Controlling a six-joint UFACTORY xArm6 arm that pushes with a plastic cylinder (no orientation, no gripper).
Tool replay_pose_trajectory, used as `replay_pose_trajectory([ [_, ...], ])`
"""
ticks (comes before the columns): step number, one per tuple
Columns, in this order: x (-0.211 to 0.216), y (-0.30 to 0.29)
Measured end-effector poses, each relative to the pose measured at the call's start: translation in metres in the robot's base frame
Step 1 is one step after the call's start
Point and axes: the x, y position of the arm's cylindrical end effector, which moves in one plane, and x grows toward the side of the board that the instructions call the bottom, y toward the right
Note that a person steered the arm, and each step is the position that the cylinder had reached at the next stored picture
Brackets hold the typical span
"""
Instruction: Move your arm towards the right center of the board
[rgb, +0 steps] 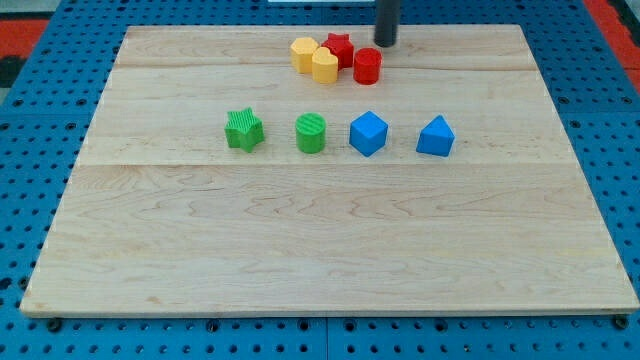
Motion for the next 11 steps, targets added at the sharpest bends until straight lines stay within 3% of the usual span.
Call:
replay_pose_trajectory([
  [2, 0.044, -0.009],
  [4, 0.048, -0.031],
  [5, 0.053, 0.006],
  [6, 0.068, 0.098],
  [7, 0.126, 0.172],
  [8, 0.177, 0.171],
  [9, 0.177, 0.126],
  [11, 0.201, 0.103],
])
